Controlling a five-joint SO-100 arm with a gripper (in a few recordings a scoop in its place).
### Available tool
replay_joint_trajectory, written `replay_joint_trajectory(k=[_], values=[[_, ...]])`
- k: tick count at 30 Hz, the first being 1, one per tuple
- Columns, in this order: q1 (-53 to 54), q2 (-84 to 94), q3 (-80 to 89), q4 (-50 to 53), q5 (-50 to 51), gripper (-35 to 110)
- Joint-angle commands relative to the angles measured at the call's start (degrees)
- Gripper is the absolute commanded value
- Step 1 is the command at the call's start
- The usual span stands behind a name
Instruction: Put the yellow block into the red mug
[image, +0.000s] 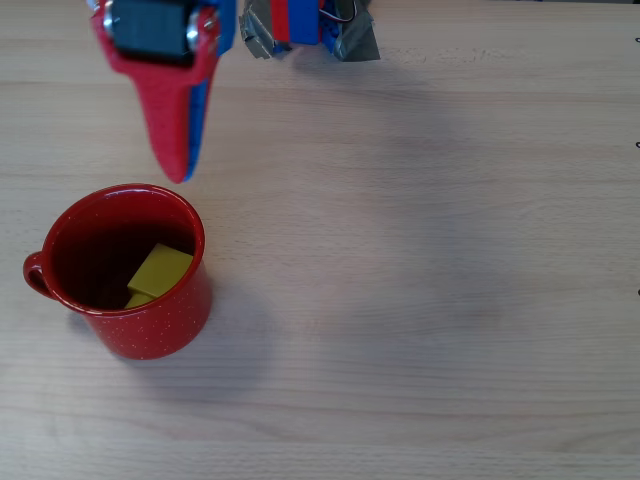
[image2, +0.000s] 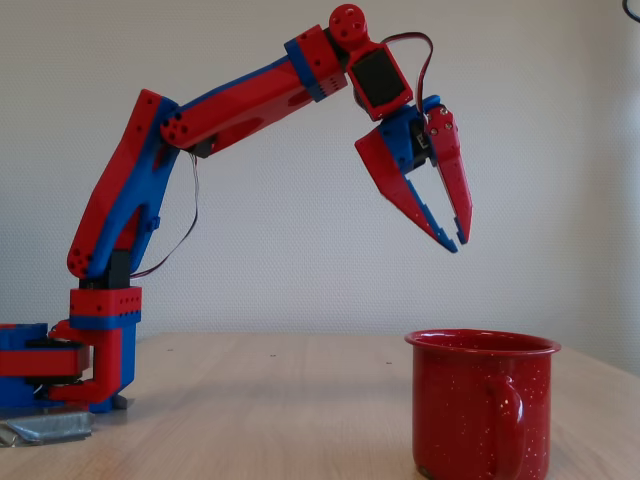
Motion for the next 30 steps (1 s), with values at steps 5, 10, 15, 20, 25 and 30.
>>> replay_joint_trajectory(k=[5,10,15,20,25,30], values=[[-4.5,18.7,10.7,-4.2,2.1,0],[-6.2,30.4,23.5,-7.3,2.9,0],[-6.3,39.8,33.4,-7.6,3.3,0],[-6.9,46.9,41.4,-7.6,4.4,0],[-7.8,54.6,51.0,-7.3,4.7,0],[-7.9,64.4,64.2,-9.3,4.0,0]])
